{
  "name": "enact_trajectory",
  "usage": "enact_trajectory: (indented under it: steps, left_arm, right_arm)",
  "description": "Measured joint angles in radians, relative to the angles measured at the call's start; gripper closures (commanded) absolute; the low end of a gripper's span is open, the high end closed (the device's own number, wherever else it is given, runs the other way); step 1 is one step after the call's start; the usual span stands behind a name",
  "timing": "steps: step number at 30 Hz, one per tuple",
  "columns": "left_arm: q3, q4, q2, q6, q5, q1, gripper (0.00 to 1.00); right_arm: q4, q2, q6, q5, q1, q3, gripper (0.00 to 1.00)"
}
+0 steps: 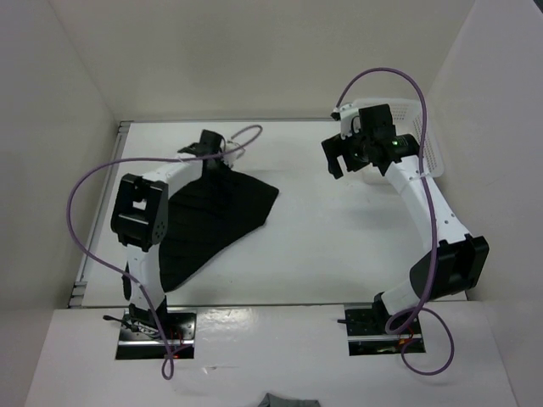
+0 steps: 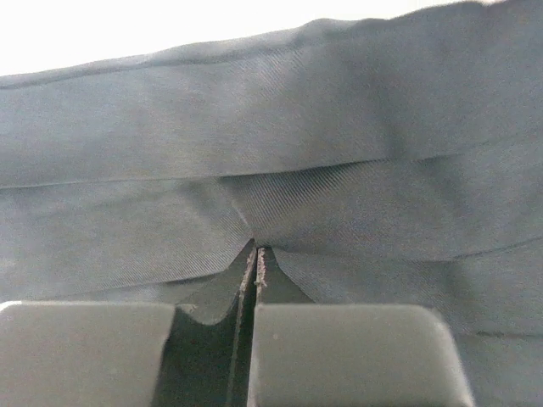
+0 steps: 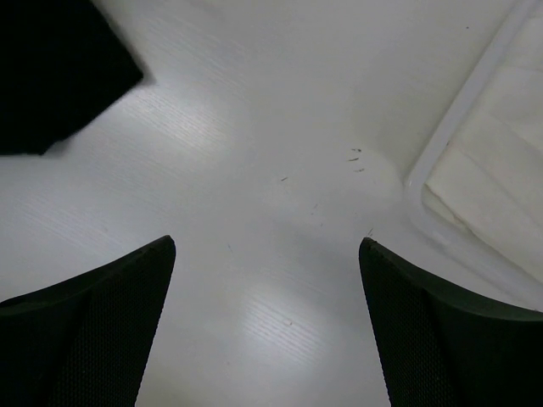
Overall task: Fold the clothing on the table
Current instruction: Flatten the skirt out
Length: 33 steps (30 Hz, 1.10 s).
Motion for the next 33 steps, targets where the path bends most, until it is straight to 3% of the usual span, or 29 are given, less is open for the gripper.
enact_trajectory:
  steps: [5, 10, 14, 15, 17, 20, 23, 26, 29, 33]
  left_arm:
    - [0.232, -0.085, 0.076, -0.174, 0.049, 0.219, 1.00]
    - [0.268, -0.137, 0.089, -0.283, -0.012, 0.385, 1.00]
    - [0.268, -0.217, 0.091, -0.331, -0.024, 0.472, 0.53]
    - [0.266, -0.230, 0.088, -0.325, -0.022, 0.486, 0.27]
    - [0.240, -0.238, 0.065, -0.315, 0.007, 0.509, 0.14]
    - [0.154, -0.255, -0.035, -0.298, 0.060, 0.517, 0.04]
    - [0.137, -0.246, -0.139, -0.265, 0.138, 0.500, 0.04]
    - [0.220, -0.224, -0.153, -0.222, 0.275, 0.494, 0.08]
    - [0.379, -0.212, -0.039, -0.191, 0.377, 0.499, 0.10]
    - [0.607, -0.215, 0.204, -0.179, 0.399, 0.486, 0.11]
  right_arm:
    - [0.000, 0.000, 0.003, -0.029, -0.003, -0.010, 0.07]
    - [0.000, 0.008, 0.008, -0.059, -0.003, -0.010, 0.07]
    - [0.000, 0.018, 0.011, -0.076, 0.000, -0.010, 0.07]
    - [0.000, 0.018, 0.011, -0.080, 0.003, -0.010, 0.06]
    - [0.000, 0.018, 0.011, -0.088, 0.004, -0.010, 0.06]
    - [0.000, 0.018, 0.011, -0.098, 0.006, -0.011, 0.06]
    - [0.003, 0.018, 0.011, -0.100, 0.010, -0.018, 0.06]
    - [0.008, 0.018, 0.010, -0.105, 0.013, -0.048, 0.06]
    - [0.008, 0.018, 0.008, -0.105, 0.014, -0.079, 0.06]
    - [0.008, 0.017, 0.003, -0.101, 0.015, -0.095, 0.06]
